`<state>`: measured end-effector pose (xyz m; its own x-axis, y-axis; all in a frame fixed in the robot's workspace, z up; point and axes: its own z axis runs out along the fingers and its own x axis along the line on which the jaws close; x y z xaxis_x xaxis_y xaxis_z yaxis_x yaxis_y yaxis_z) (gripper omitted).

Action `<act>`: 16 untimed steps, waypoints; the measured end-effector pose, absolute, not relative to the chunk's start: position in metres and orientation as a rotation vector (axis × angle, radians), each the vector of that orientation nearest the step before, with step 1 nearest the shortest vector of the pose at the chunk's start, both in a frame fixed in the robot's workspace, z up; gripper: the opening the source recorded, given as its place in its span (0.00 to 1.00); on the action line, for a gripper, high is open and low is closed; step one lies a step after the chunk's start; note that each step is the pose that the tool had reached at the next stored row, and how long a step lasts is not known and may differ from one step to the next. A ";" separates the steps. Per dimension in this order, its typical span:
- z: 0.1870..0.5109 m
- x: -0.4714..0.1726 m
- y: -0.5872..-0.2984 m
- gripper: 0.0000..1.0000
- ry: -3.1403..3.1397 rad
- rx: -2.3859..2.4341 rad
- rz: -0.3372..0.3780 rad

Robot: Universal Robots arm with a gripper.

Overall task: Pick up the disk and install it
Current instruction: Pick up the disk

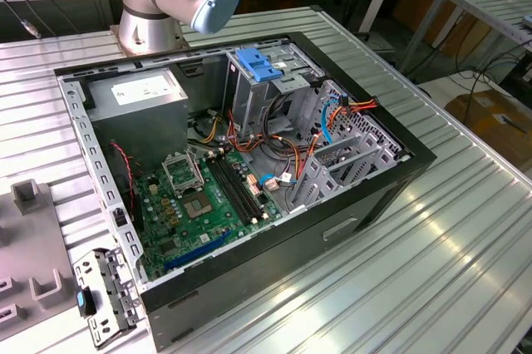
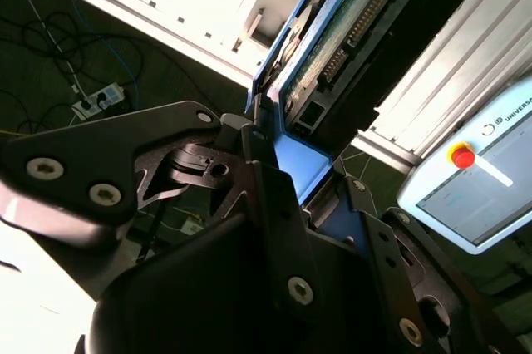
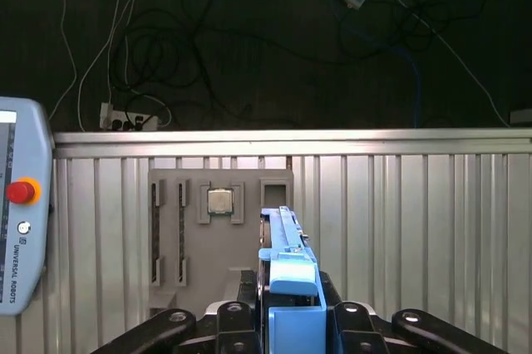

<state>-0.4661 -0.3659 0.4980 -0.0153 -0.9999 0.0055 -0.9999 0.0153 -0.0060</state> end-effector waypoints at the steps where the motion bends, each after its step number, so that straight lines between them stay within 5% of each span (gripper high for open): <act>1: 0.498 -0.465 -0.366 0.37 2.238 -2.204 -0.013; 16: 0.498 -0.434 -0.366 0.37 2.240 -2.206 -0.009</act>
<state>-0.4337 -0.3659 0.4980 -0.0154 -0.9999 0.0055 -0.9999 0.0154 -0.0030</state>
